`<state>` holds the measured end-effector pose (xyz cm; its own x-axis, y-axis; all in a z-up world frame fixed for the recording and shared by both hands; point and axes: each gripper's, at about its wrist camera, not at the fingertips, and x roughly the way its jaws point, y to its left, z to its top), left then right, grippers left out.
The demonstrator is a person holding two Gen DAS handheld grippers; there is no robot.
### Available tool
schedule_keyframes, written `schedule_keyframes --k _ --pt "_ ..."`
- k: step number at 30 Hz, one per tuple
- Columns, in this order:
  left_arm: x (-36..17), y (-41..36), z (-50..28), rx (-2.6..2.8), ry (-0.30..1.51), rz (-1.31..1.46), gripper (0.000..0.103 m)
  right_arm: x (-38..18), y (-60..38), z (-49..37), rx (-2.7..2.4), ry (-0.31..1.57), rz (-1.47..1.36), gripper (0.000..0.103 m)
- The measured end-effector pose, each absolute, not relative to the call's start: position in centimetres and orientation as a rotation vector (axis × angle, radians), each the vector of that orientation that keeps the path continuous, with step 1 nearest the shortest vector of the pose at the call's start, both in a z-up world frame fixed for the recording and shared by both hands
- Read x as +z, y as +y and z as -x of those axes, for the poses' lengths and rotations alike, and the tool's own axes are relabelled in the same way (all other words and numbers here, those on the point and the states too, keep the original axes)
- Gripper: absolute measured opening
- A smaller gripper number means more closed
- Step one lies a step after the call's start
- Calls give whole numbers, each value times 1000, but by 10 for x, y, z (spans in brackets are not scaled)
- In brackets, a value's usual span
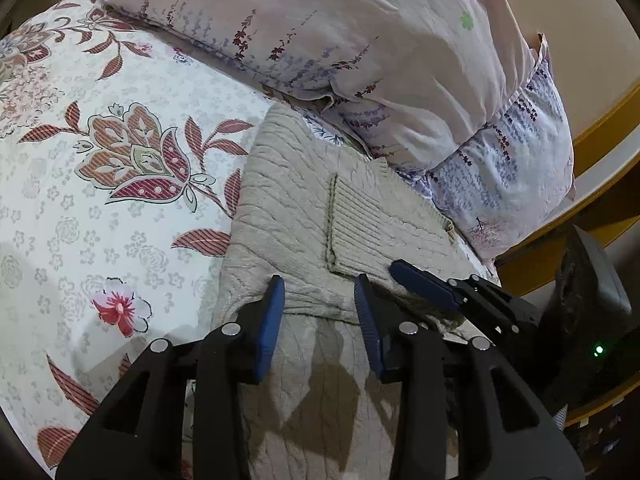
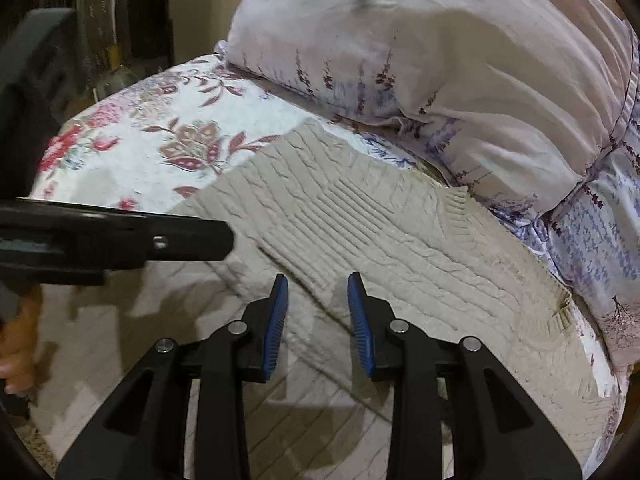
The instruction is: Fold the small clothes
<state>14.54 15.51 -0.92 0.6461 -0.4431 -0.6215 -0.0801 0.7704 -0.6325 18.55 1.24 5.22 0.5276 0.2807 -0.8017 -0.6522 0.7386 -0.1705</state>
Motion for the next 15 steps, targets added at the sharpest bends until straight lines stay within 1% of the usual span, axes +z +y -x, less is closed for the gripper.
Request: schedule_keyframes --k 1,3,8,12,15 --pt "-9 154 -148 -226 857 679 38 53 10 -188 577 850 473 6" --pt "-10 155 -148 -227 857 686 38 56 6 -191 578 858 421 5" --pt "-9 152 -148 -226 857 686 40 86 -34 -193 543 815 209 5" --pt "-6 150 -147 -242 850 683 47 118 -112 -189 454 753 -84 5" --pt "-3 146 -145 -260 842 669 50 119 -185 -178 331 721 -283 5"
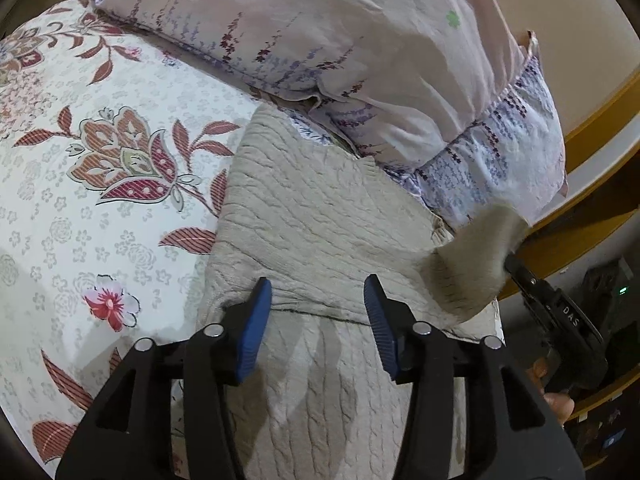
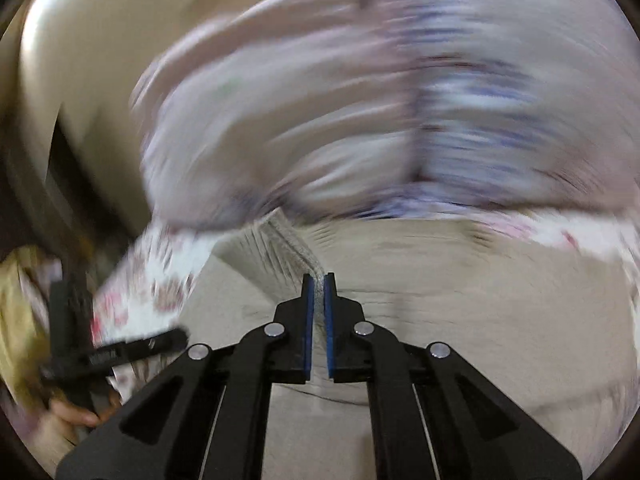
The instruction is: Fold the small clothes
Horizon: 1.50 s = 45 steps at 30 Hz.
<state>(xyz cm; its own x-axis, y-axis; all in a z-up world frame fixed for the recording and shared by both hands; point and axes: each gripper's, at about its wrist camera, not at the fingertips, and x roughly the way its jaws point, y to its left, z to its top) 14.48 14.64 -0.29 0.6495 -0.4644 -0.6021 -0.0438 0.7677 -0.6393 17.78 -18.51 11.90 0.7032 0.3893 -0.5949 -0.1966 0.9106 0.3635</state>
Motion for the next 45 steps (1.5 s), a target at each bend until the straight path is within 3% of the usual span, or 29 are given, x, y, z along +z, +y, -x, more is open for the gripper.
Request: schedule_keyframes --k 3,6,7,15,20,22,24,28,30,33,35,38,40,45 --pt "3 144 -141 -292 829 652 51 95 -242 -168 181 799 -357 14" --pt "10 142 -133 -328 814 623 53 73 -290 -161 75 871 -479 40" --pt "13 142 -129 -338 809 612 55 70 -305 -159 60 867 -541 42" --pt "18 151 -97 -337 820 558 58 56 -316 -181 91 948 -616 42" --pt "10 161 -79 -314 841 575 58 39 -306 -191 80 1001 -602 36" --pt "7 163 -75 -309 851 576 58 39 -303 -192 98 998 -588 16" --pt "3 162 -73 -313 864 582 58 43 -298 -192 125 980 -572 9" --pt "-1 161 -70 -317 874 596 58 82 -296 -175 118 794 -511 8" --pt "-2 160 -67 -322 874 598 58 88 -296 -174 76 774 -487 8" --pt "-4 158 -63 -329 879 598 58 67 -297 -186 -8 902 -430 9" --pt "-6 158 -60 -330 888 605 58 51 -300 -190 -22 991 -437 14" --pt "-9 159 -53 -334 892 624 58 65 -312 -174 -23 904 -476 22" --pt "-9 160 -48 -343 892 632 58 76 -323 -162 -48 832 -476 37" --pt "-11 157 -38 -353 896 638 58 45 -345 -175 -67 958 -529 40"
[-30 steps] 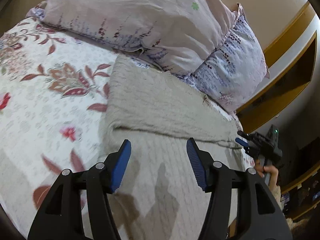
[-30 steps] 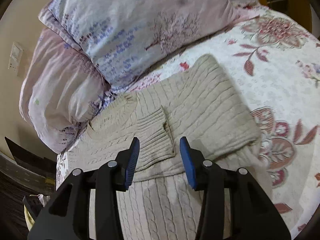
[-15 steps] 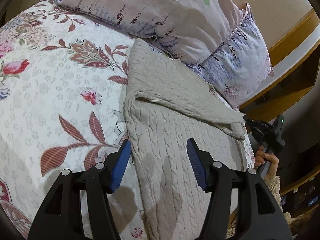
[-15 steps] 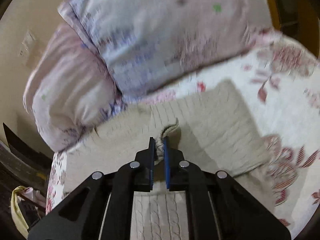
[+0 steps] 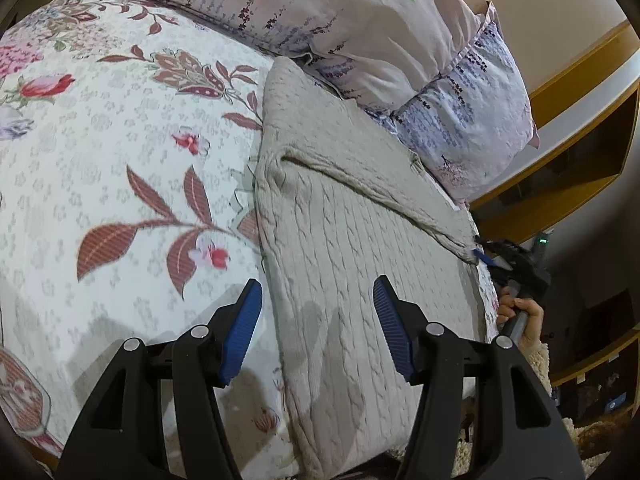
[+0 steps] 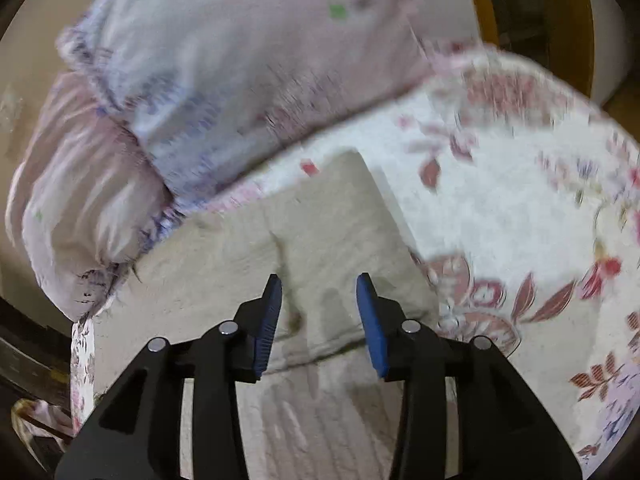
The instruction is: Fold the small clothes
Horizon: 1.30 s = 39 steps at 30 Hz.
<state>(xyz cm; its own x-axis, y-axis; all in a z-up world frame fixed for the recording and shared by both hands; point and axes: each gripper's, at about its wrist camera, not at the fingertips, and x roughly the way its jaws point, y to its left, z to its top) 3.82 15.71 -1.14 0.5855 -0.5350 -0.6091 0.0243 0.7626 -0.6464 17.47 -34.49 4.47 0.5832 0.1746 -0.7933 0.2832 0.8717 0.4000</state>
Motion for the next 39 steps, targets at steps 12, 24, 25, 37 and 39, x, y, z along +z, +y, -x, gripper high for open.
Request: schedule_keyframes --k 12,24,25,37,39 --pt "-13 154 -10 -394 906 688 58 61 -372 -104 127 934 -589 57" --pt "-17 148 41 -462 902 751 58 42 -402 -11 223 1110 -690 44" --pt "-18 148 44 -468 901 762 58 42 -400 -5 249 1116 -700 42" --pt "-32 122 64 -569 980 756 54 51 -387 58 420 1153 -728 26" --pt "-35 116 63 -576 995 748 52 52 -385 64 420 1167 -710 26"
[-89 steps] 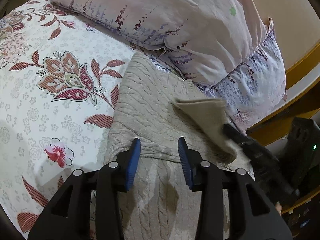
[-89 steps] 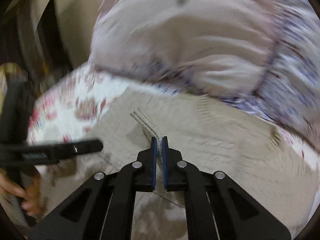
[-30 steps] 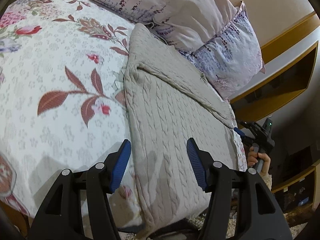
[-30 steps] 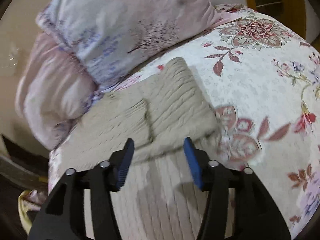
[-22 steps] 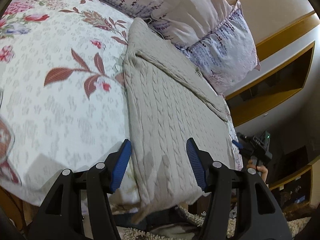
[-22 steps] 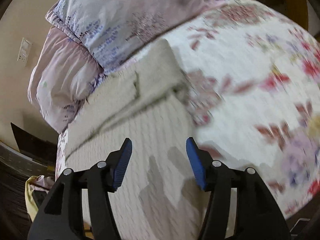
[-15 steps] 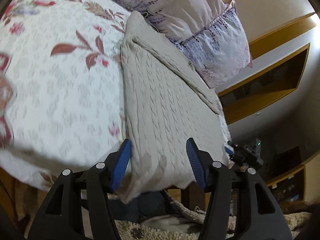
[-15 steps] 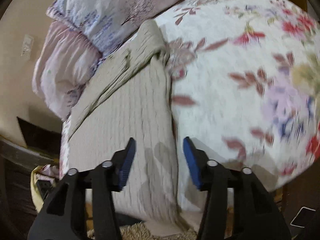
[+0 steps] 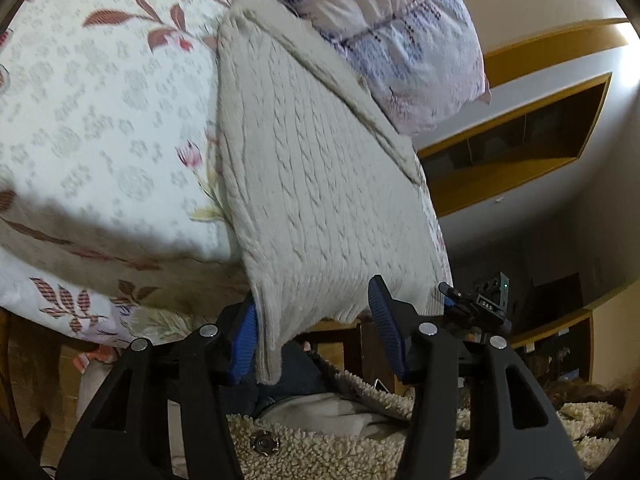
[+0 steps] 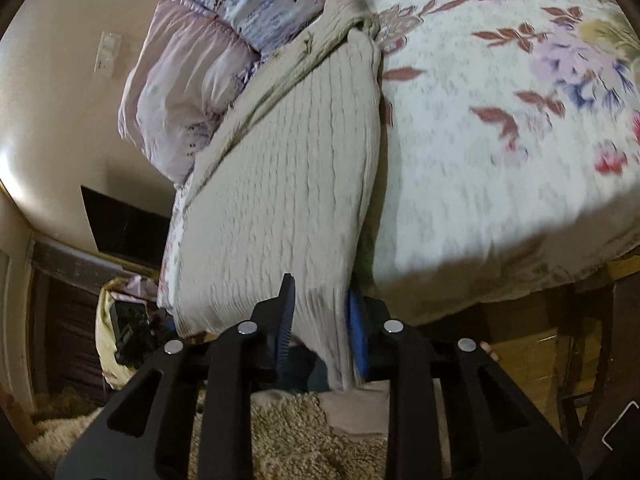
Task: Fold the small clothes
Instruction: 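Grasp the hem with both tools and fold it up toward the collar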
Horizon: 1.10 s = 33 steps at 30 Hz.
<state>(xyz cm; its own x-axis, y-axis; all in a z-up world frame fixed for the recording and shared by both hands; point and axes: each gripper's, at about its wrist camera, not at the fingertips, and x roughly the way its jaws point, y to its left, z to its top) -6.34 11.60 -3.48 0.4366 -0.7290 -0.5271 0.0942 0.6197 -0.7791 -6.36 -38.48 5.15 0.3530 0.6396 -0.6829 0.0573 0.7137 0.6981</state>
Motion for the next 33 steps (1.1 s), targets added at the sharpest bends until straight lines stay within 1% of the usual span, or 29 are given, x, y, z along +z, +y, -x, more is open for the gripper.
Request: schedule_keyframes --k 2,3,5,7,8,12,16,23,27,33 --pt "-38 111 62 -580 1010 740 44 51 -380 67 431 1183 -688 20" --pt "-39 109 62 -580 1019 732 40 52 -377 69 442 1192 -665 12" --pt "-39 105 62 -580 1029 714 22 59 -370 69 447 1186 -622 9" --pt "-36 103 63 -584 1020 702 12 69 -366 68 456 1163 -599 8" --pt "-33 103 63 -583 1011 694 9 76 -365 66 456 1141 -589 8" --pt "-13 103 56 -569 953 653 7 107 -370 60 418 1037 -544 8" --pt "9 109 47 -537 892 608 7 140 -371 47 327 891 -439 8" --pt "45 116 13 -428 783 523 6 168 -355 16 240 710 -261 7" --pt "59 117 -10 -376 743 479 6 180 -343 0 206 636 -191 7" --pt "78 119 -42 -360 691 456 6 192 -334 -25 171 586 -160 7"
